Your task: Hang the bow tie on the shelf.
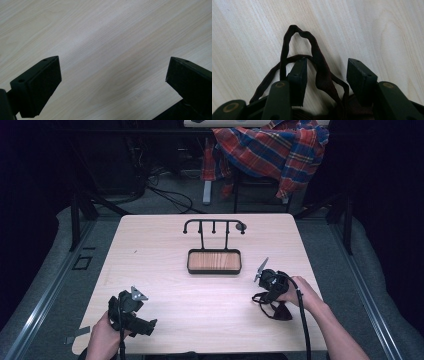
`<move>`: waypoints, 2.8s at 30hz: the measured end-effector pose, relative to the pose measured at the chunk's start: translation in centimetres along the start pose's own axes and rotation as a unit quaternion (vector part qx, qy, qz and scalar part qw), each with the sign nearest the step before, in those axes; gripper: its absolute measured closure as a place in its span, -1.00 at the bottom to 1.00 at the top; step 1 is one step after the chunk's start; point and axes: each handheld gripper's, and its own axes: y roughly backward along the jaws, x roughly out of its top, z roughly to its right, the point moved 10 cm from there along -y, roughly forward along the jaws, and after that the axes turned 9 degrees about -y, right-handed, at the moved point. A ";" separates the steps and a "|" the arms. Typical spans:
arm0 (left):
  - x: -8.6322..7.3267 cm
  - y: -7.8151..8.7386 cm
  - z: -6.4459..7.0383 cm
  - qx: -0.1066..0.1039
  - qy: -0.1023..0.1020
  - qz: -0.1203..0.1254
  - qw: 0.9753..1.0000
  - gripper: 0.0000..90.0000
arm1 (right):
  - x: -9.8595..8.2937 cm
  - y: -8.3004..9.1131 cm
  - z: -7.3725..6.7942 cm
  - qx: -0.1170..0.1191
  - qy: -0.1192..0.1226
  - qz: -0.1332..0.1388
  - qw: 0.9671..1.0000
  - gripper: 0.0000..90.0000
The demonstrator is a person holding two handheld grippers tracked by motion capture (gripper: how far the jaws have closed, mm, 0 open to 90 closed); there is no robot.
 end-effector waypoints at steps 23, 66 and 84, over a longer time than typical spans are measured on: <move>0.0 0.1 0.0 0.002 -0.002 0.004 1.000 -1.00 | -0.3 1.7 0.4 -0.024 -0.014 0.025 0.999 0.95; -0.1 0.1 0.0 -0.002 0.000 0.004 1.000 -1.00 | 3.0 7.7 0.6 -0.038 -0.106 0.168 0.979 0.95; -0.1 0.1 0.0 -0.001 0.000 0.003 1.000 -1.00 | 5.4 10.2 0.5 -0.043 -0.118 0.206 0.970 0.95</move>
